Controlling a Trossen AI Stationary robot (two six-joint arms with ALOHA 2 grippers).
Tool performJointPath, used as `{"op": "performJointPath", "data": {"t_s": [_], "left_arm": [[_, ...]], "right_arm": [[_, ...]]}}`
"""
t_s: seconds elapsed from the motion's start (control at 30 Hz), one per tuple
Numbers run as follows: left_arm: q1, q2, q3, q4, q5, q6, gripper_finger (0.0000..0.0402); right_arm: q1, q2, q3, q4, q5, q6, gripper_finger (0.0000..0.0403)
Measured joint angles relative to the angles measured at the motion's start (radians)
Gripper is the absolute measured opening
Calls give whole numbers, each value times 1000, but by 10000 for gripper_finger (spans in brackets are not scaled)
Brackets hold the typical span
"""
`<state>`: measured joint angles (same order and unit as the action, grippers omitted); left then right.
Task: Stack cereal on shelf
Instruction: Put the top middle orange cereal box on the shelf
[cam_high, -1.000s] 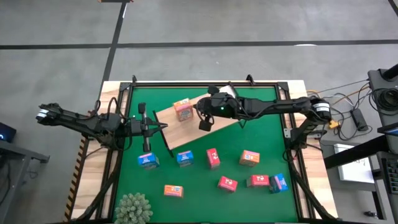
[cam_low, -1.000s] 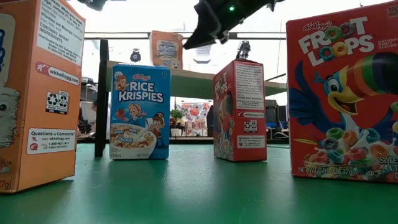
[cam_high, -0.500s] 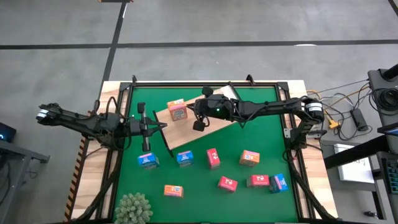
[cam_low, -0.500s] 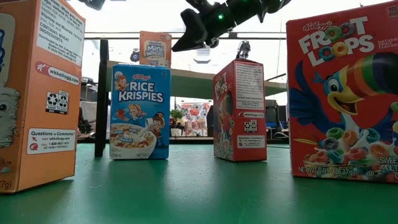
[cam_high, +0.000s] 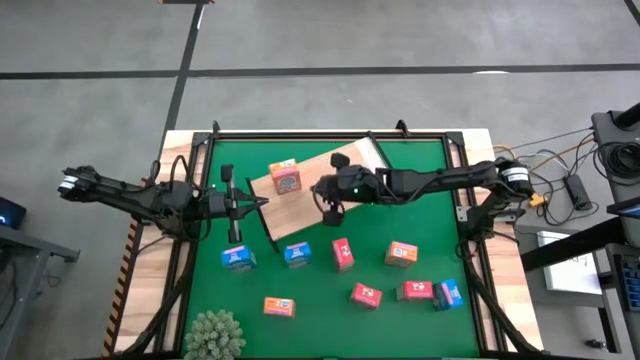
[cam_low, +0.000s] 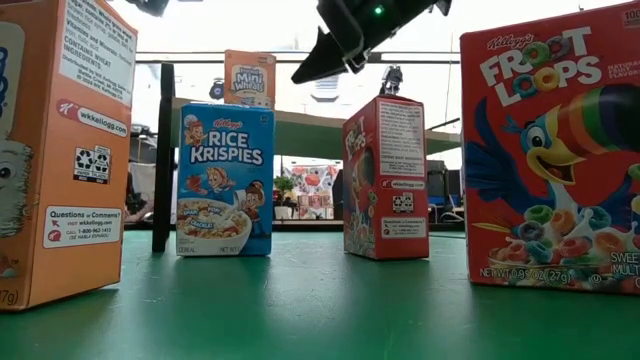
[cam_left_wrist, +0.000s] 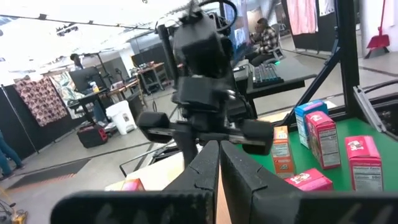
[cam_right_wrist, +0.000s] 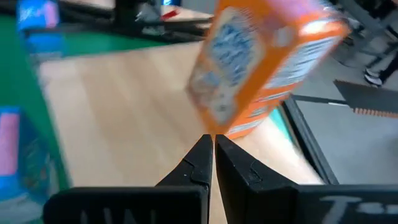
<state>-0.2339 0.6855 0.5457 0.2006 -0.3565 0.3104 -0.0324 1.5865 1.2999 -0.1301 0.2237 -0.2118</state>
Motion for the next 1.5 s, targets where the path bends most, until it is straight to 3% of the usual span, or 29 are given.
{"op": "performJointPath", "data": {"t_s": [0.1,0.3,0.47,0.93,1.1,1.33,1.5], "left_arm": [[0,5,0,0,0,-56,0],[0,19,0,0,0,-116,0],[-2,16,0,-10,0,-151,0],[-11,-83,0,-175,0,-237,0],[-14,-82,0,-174,0,-238,0],[-15,-91,0,-173,2,-235,0],[-16,-99,0,-172,7,-235,0]], "right_arm": [[9,1,-22,53,-15,-20,9],[7,1,-81,225,-143,-61,9],[-2,2,-98,243,-145,-51,9],[-11,3,-212,570,-146,-32,9],[-20,27,-191,589,-154,-25,9],[-22,157,-79,581,-198,-43,9],[-31,199,-9,518,-122,-58,9]]}}
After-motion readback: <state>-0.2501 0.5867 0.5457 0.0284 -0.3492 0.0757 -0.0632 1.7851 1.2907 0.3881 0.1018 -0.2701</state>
